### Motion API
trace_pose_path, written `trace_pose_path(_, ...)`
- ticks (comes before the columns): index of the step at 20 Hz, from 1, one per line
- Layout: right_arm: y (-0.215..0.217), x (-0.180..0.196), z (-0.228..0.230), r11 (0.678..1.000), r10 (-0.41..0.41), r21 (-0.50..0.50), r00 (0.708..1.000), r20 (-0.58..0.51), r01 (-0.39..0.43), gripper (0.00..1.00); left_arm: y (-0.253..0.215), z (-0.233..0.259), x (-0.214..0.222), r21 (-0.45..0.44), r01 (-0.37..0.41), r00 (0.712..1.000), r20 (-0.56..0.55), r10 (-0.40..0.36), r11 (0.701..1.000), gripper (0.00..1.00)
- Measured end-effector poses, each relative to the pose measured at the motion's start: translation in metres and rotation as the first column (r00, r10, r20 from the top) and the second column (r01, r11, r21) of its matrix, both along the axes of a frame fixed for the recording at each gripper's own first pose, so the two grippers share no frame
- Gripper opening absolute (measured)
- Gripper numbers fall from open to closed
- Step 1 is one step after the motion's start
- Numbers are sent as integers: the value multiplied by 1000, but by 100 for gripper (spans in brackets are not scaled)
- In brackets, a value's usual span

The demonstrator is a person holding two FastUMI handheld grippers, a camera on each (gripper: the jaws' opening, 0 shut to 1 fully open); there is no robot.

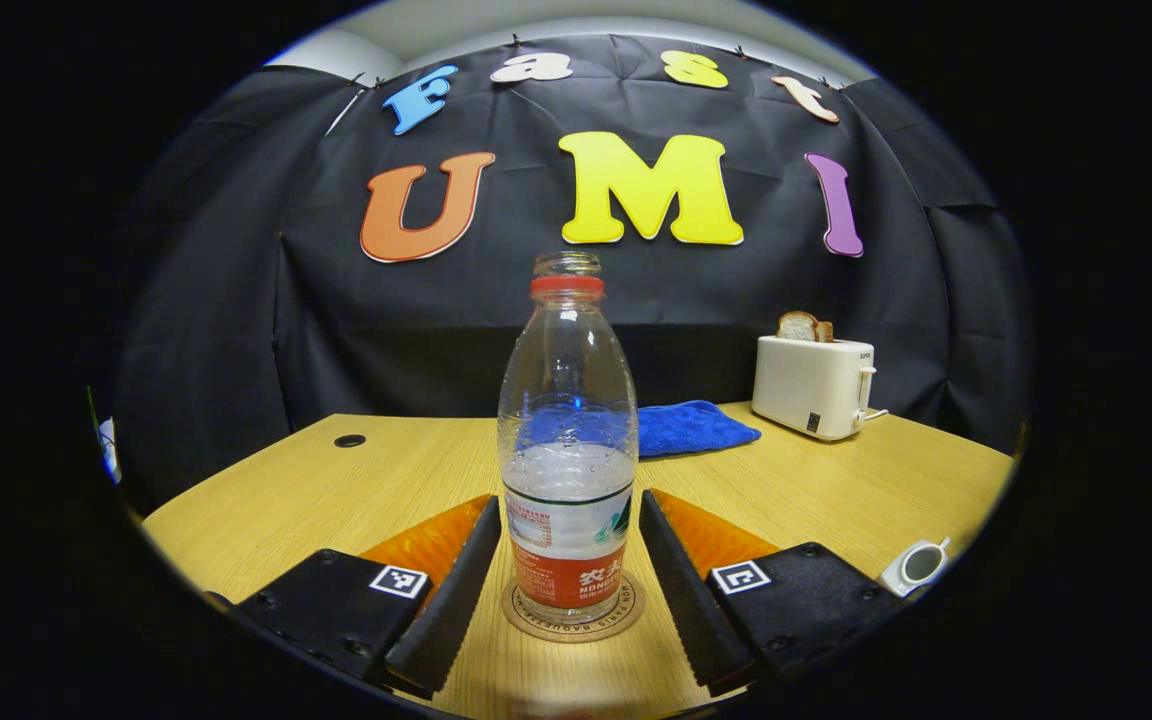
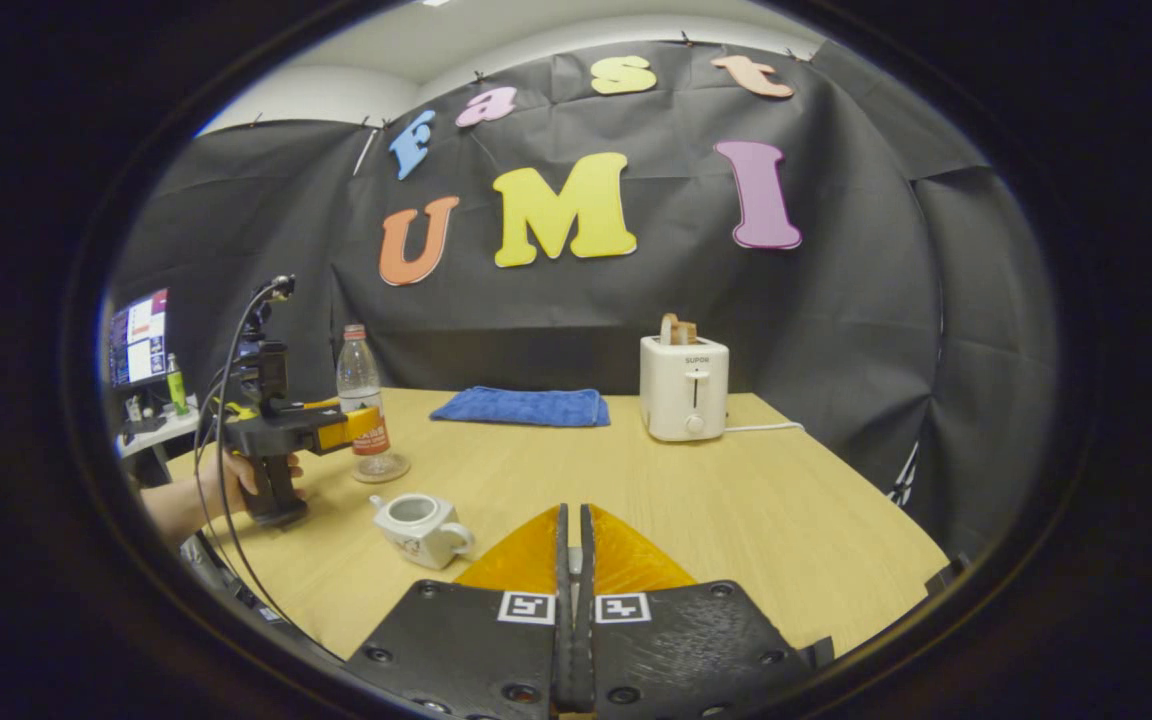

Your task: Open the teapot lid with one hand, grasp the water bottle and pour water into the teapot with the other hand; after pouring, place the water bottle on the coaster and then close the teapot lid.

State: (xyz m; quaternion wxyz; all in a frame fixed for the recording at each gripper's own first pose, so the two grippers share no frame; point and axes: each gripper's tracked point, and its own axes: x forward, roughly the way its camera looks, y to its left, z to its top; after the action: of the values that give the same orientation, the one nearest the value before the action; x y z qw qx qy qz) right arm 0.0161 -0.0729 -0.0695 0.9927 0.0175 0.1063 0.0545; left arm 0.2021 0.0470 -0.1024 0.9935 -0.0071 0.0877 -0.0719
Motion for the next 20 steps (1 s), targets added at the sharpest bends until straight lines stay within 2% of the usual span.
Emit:
trace_pose_path(3, 0, -1, 2, 1000, -1, 0, 1000, 2, 1, 0, 0, -2, -2, 0, 3, 1000, -11, -3, 1000, 90)
trace_pose_path(5, 3, 0, 2, 1000, 3, -1, 1000, 4, -3, 0, -3, -3, -8, -26, 13, 1000, -19, -14, 1000, 100)
trace_pose_path(9, 17, 8, 7, 1000, 25, -2, 1000, 16, -25, 0, 14, -7, -30, -50, -28, 998, -60, 25, 998, 100)
trace_pose_path(14, 68, 31, 22, 993, 120, 6, 991, 55, -120, 0, 56, 16, -80, -18, -116, 993, -26, 116, 993, 100)
trace_pose_path(20, 134, 59, 23, 968, 249, 14, 964, 88, -251, 0, 99, 38, -134, -16, -211, 977, 13, 211, 977, 100)
